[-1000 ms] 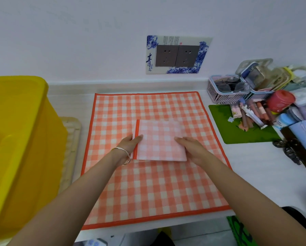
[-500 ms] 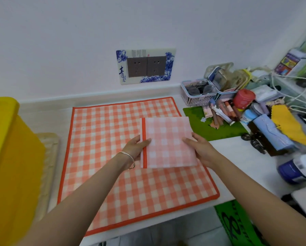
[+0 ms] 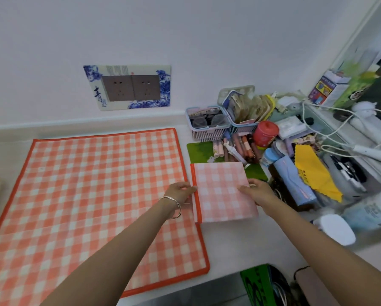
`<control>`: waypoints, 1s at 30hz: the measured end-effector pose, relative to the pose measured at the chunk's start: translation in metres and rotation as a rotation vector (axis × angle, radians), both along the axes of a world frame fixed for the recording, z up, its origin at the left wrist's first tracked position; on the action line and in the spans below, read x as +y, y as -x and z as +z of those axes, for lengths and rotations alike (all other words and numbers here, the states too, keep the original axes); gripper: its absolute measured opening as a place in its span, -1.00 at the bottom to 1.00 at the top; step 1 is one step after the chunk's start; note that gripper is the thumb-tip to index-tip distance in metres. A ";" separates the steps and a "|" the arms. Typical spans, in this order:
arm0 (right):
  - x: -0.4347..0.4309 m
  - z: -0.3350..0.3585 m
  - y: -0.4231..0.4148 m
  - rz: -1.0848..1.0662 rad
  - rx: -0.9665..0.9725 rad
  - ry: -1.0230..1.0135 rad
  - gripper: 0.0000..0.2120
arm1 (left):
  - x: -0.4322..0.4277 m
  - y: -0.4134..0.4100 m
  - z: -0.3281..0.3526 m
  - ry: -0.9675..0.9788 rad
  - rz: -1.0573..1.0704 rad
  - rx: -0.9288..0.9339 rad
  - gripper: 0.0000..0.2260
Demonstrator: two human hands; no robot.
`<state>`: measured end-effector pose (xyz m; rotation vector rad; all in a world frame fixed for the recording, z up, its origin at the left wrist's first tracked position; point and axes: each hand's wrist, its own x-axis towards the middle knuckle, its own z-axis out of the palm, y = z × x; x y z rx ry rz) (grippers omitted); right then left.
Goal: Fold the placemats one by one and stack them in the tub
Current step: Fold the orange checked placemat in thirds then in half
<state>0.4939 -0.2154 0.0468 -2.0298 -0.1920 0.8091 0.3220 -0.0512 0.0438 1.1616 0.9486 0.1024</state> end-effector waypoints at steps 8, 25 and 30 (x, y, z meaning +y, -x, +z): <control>-0.020 -0.032 -0.033 0.120 -0.187 0.209 -0.60 | -0.021 -0.026 -0.034 0.008 0.073 0.103 -0.91; -0.022 -0.051 -0.028 0.090 -0.291 0.163 -0.67 | -0.027 -0.026 -0.042 0.002 0.187 0.119 -0.92; -0.029 -0.048 -0.024 0.089 -0.294 0.172 -0.64 | -0.022 -0.017 -0.035 -0.035 0.153 0.065 -0.82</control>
